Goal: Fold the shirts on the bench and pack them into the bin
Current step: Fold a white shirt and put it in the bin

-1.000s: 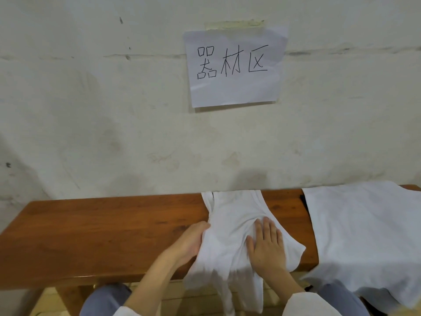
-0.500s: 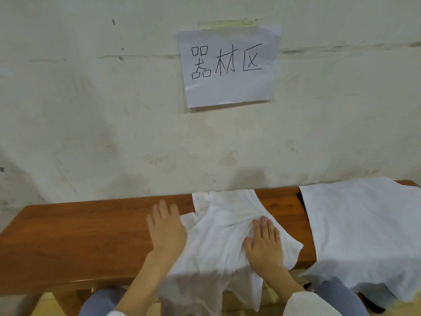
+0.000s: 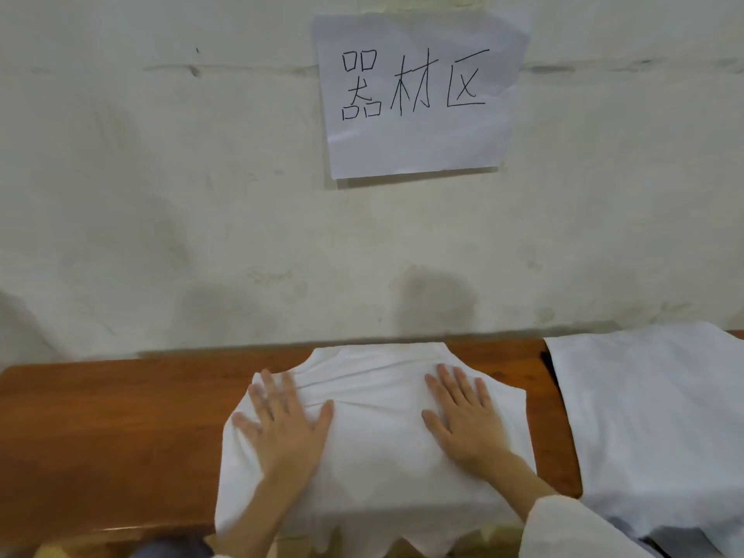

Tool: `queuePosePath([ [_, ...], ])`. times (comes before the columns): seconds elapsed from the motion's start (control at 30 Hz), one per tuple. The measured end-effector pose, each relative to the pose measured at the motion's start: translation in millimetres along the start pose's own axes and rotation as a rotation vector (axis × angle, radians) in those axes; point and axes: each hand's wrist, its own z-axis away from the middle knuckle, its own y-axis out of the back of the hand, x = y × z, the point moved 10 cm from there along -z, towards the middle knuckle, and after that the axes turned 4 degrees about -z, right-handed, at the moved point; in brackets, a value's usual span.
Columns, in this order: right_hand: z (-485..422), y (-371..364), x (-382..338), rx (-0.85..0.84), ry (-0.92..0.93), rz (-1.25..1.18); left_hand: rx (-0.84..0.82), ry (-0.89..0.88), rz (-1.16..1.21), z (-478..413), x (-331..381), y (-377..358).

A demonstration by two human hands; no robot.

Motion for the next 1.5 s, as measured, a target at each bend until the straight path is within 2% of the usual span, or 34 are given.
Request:
queuePosePath([
  [0.1,-13.5,8.8,-3.5,-0.019,0.072,-0.019,0.041,0.003,0.077,-7.1,0.0,9.9],
  [0.2,-6.7,16.3,-8.0,0.057,0.05,-0.049,0.096,-0.313,0.057,20.9,30.3,9.7],
  [0.27,6.2,16.5,-4.1,0.142,-0.088,-0.119,0.084,-0.394,0.047,44.1,39.4,4.4],
  [0.37,26.0,0.1,7.7,0.097,-0.257,-0.211,-0.023,-0.342,-0.022,49.1,31.6,-7.1],
  [0.43,27.1,-3.6,12.0,0.079,-0.213,-0.149,-0.055,-0.311,-0.043,36.8,20.6,-4.9],
  [0.57,16.3,-2.8,23.0,0.04,-0.17,-0.106,-0.007,-0.307,-0.062,21.1,8.3,-1.1],
  [0.7,21.5,-2.3,19.0,0.04,-0.21,-0.094,-0.045,-0.313,-0.097,23.3,13.9,-2.8],
  [0.87,19.4,-2.7,19.7,-0.086,-0.259,-0.079,-0.093,-0.296,-0.096,19.1,12.7,-5.0],
  [0.93,14.2,5.1,17.8,-0.199,-0.279,-0.118,-0.032,-0.353,-0.103,24.1,18.9,6.7],
  [0.97,16.2,14.9,13.5,-0.211,-0.273,-0.16,0.065,-0.4,-0.063,34.9,25.0,17.7],
  [1.03,23.4,43.8,-4.3,-0.082,-0.203,-0.291,0.219,-0.514,0.104,64.6,40.0,36.1],
  [1.07,34.0,57.0,-17.8,-0.011,-0.167,-0.386,0.216,-0.567,0.22,82.5,48.4,40.5],
  [1.17,80.7,45.9,-61.6,-0.025,-0.047,-0.607,0.03,-0.68,0.42,136.7,76.0,23.7],
  [1.23,102.4,12.5,-80.4,-0.161,0.019,-0.579,-0.1,-0.776,0.471,159.6,94.9,3.9],
  [1.27,108.3,-4.8,-80.3,-0.216,0.012,-0.547,-0.231,-0.779,0.439,164.7,100.3,-12.1],
  [1.33,117.2,-41.8,-66.7,-0.304,-0.049,-0.553,-0.539,-0.663,0.328,165.5,89.0,-58.1],
  [1.4,124.6,-76.6,-44.8,-0.401,-0.119,-0.558,-0.771,-0.447,0.345,158.7,57.0,-99.5],
  [1.5,133.1,-119.3,6.5,-0.457,-0.367,-0.732,-0.89,-0.079,0.483,142.7,2.4,-143.2],
])
